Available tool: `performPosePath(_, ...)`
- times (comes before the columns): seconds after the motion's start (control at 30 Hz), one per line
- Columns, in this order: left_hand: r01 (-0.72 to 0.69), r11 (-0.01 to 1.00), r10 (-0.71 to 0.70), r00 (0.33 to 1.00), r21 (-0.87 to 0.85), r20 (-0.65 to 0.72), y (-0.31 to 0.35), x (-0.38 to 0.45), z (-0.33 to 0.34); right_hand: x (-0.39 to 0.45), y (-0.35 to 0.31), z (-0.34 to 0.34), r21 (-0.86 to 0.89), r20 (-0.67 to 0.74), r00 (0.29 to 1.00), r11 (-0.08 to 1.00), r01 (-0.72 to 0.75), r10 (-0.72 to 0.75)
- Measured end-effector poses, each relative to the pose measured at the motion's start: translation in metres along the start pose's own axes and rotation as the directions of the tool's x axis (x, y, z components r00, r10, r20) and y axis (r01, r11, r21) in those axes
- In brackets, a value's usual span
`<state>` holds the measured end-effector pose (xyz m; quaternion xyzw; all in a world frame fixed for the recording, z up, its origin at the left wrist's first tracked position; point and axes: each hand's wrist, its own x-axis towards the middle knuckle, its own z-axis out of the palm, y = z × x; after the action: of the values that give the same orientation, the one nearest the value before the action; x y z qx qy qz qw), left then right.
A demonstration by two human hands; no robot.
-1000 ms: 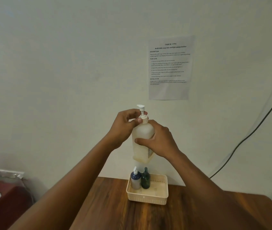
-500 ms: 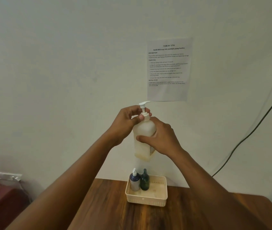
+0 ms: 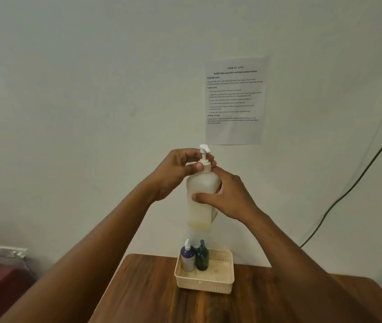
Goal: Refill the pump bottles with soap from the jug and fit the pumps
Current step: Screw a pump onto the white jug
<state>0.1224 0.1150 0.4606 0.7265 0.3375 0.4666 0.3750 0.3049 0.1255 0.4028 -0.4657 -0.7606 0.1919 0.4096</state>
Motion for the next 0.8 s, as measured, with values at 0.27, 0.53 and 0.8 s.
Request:
performPosePath(0.27, -0.041, 0.999, 0.046, 0.989, 0.035, -0.143, -0.003, 0.002, 0.001, 0.003, -0.007, -0.005, 0.004, 0.011, 1.0, 1.0, 0.02, -0.02)
performPosePath(0.53, -0.063, 0.991, 0.085, 0.977, 0.114, -0.196, 0.007, 0.003, 0.003, 0.008, -0.016, -0.016, 0.0, 0.014, 0.999, 0.999, 0.043, -0.043)
performPosePath(0.8, 0.0, 0.996, 0.006, 0.997, 0.089, -0.073, 0.012, 0.003, -0.003, 0.005, -0.013, -0.018, -0.017, 0.023, 0.999, 1.0, 0.026, -0.026)
